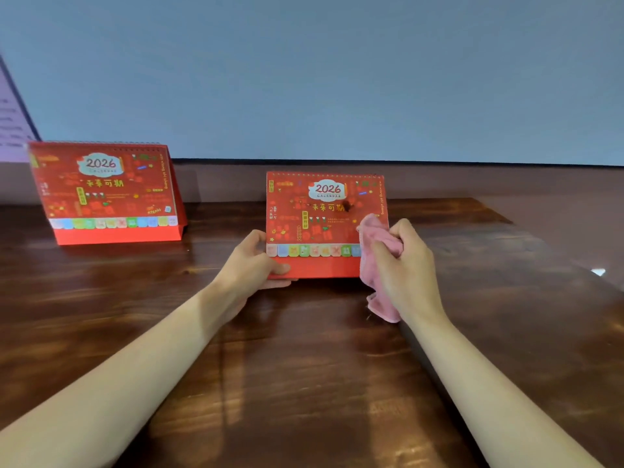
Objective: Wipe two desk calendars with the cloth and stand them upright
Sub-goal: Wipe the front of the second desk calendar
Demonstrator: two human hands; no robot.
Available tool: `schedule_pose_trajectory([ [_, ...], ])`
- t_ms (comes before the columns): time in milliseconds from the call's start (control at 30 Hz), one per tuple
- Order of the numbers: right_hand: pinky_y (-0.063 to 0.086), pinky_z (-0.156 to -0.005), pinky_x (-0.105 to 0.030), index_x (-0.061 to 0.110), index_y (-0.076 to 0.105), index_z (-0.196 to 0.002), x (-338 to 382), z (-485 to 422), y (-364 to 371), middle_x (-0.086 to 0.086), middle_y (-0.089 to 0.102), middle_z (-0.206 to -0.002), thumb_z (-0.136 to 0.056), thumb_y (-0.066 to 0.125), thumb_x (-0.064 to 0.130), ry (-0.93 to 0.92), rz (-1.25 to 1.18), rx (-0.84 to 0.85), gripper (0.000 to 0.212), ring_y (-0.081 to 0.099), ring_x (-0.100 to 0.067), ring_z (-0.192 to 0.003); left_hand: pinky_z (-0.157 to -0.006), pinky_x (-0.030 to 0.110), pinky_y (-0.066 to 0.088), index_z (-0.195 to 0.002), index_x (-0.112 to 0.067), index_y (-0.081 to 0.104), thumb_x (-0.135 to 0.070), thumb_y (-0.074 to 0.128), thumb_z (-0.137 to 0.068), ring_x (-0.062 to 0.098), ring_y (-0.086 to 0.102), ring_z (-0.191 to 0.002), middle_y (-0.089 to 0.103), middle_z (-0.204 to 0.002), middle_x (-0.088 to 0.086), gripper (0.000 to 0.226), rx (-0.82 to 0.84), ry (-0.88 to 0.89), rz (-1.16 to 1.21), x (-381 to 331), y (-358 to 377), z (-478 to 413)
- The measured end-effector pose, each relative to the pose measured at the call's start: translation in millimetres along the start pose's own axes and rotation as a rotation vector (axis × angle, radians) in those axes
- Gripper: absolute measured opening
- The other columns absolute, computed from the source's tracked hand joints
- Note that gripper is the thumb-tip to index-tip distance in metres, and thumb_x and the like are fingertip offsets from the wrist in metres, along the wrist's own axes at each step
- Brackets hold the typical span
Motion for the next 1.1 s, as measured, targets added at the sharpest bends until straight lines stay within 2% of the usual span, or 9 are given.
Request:
schedule_pose_trajectory([
  [133,0.062,-0.065,-0.029,0.026,0.048,-0.099,9,-1,18,0.011,0.067,-0.101,-0.103,0.058,0.008,-0.188,0.146,-0.054,0.021,0.068,-0.012,-0.097,-0.080,0.038,0.067,-0.121,-0.019,0.055,0.007,0.070,-0.094,0.026,0.074,-0.110,0.071,-0.123,0.009,0.040,-0.032,0.026,-0.017,3,-19,5],
  [233,0.057,-0.082,-0.017,0.026,0.060,-0.112,12,-5,29,0.010,0.067,-0.117,-0.101,0.059,0.002,-0.324,0.184,-0.043,0.027,0.065,-0.012,-0.112,-0.083,0.040,0.067,-0.126,-0.019,0.056,0.005,0.071,-0.095,0.026,0.076,-0.108,0.074,-0.121,0.010,0.043,-0.033,0.041,0.023,5,-31,9],
  [300,0.053,-0.085,-0.014,0.025,0.067,-0.112,16,-10,33,0.010,0.062,-0.118,-0.099,0.058,-0.003,-0.395,0.252,-0.078,0.032,0.063,-0.011,-0.112,-0.082,0.040,0.067,-0.127,-0.019,0.057,0.005,0.071,-0.094,0.027,0.077,-0.107,0.075,-0.119,0.010,0.044,-0.022,0.041,0.066,5,-37,10],
  [467,0.054,-0.090,-0.033,0.020,0.070,-0.122,20,-31,38,0.001,0.061,-0.124,-0.100,0.063,0.007,-0.379,0.402,-0.197,0.027,0.052,-0.018,-0.117,-0.081,0.037,0.067,-0.129,-0.018,0.055,0.005,0.069,-0.096,0.026,0.075,-0.107,0.072,-0.120,0.008,0.042,0.001,0.023,0.073,3,-39,10],
  [667,0.045,-0.093,-0.025,0.019,0.073,-0.121,24,-27,65,0.000,0.064,-0.129,-0.100,0.064,0.008,-0.501,0.541,-0.024,0.025,0.050,-0.021,-0.114,-0.078,0.036,0.067,-0.126,-0.019,0.056,0.007,0.068,-0.096,0.022,0.077,-0.102,0.074,-0.116,0.006,0.041,-0.003,0.051,0.064,4,-39,10],
  [767,0.053,-0.092,-0.032,0.015,0.073,-0.119,23,-20,71,0.002,0.063,-0.124,-0.094,0.066,0.001,-0.522,0.551,0.056,0.030,0.051,-0.021,-0.110,-0.077,0.036,0.067,-0.123,-0.020,0.059,0.008,0.068,-0.095,0.017,0.080,-0.094,0.076,-0.113,0.005,0.041,-0.021,0.067,0.072,6,-39,10],
  [900,0.056,-0.086,-0.036,0.016,0.069,-0.122,20,-13,68,0.003,0.060,-0.125,-0.096,0.069,0.017,-0.532,0.576,0.189,0.026,0.054,-0.019,-0.111,-0.079,0.037,0.067,-0.126,-0.019,0.059,0.008,0.067,-0.094,0.017,0.080,-0.094,0.076,-0.115,0.004,0.042,-0.034,0.071,0.081,7,-39,10],
  [1000,0.053,-0.086,-0.030,0.019,0.070,-0.120,19,-21,58,0.005,0.061,-0.122,-0.100,0.065,0.017,-0.467,0.526,0.120,0.020,0.053,-0.014,-0.108,-0.079,0.036,0.067,-0.127,-0.020,0.058,0.007,0.067,-0.095,0.016,0.079,-0.095,0.076,-0.115,0.003,0.042,-0.033,0.068,0.078,6,-38,12],
  [1100,0.057,-0.085,-0.037,0.018,0.068,-0.116,11,-29,50,0.001,0.061,-0.122,-0.101,0.060,0.009,-0.391,0.525,0.058,0.019,0.055,-0.017,-0.107,-0.080,0.036,0.067,-0.127,-0.020,0.058,0.006,0.066,-0.097,0.019,0.077,-0.099,0.074,-0.116,0.003,0.041,-0.039,0.057,0.071,5,-36,13],
])
Point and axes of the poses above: each hand's wrist, its own z-axis away from the middle knuckle, its own y-axis out of the palm, x = y × z, the point moved 2 cm from there along -z, towards the middle knuckle
